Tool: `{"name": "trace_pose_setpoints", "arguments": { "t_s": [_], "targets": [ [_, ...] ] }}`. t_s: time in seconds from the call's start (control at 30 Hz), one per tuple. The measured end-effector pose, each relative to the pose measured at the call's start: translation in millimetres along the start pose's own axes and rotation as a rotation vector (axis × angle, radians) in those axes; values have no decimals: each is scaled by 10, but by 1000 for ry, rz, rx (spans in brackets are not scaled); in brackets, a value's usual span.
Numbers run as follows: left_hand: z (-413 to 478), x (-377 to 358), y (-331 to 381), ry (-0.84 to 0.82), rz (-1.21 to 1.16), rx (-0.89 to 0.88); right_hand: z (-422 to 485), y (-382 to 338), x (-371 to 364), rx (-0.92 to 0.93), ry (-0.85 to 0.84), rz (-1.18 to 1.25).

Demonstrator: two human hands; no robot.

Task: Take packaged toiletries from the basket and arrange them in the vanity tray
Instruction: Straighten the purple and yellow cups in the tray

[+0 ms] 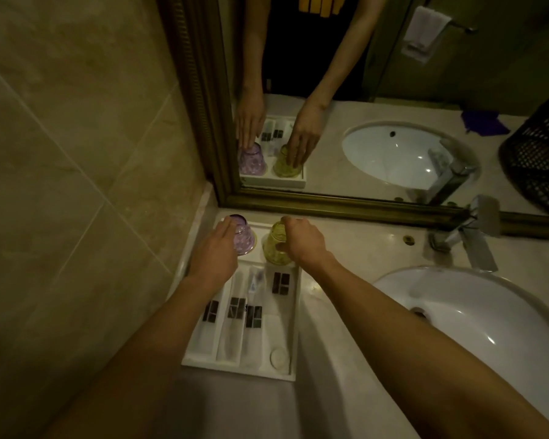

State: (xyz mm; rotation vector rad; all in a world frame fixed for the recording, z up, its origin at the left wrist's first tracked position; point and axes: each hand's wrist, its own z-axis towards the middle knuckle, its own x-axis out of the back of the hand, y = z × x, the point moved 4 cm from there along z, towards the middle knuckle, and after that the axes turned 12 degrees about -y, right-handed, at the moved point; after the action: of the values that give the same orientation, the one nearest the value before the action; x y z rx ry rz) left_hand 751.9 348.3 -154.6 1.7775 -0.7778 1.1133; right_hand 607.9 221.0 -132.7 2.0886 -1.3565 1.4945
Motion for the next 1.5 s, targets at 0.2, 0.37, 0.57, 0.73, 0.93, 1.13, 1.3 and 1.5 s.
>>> {"name": "trace_pose_setpoints", "arguments": {
  "t_s": [0.2, 0.37, 0.57, 0.73, 0.93, 1.13, 1.3, 1.5],
  "targets": [
    [2, -34, -18, -59, 23, 7, -12, 5, -15, 18, 9, 17],
    [17, -51, -26, -77, 42, 17, 23, 0, -37, 8, 7, 6],
    [31, -43, -24, -90, 52, 45, 82, 12, -77, 0, 13, 18],
    [14, 8, 9, -60, 61, 8, -18, 165, 45, -8, 30, 298],
    [38, 85, 42, -59, 34, -93, -398, 574, 113, -32, 11, 253],
    [81, 194, 12, 0, -15, -131, -579, 603, -19, 54, 9, 175],
    [232, 232, -111, -39, -32, -82, -332, 350, -11, 159, 80, 140],
    [252, 277, -36, -8, -88, -160, -70, 157, -32, 143, 59, 134]
  ]
}}
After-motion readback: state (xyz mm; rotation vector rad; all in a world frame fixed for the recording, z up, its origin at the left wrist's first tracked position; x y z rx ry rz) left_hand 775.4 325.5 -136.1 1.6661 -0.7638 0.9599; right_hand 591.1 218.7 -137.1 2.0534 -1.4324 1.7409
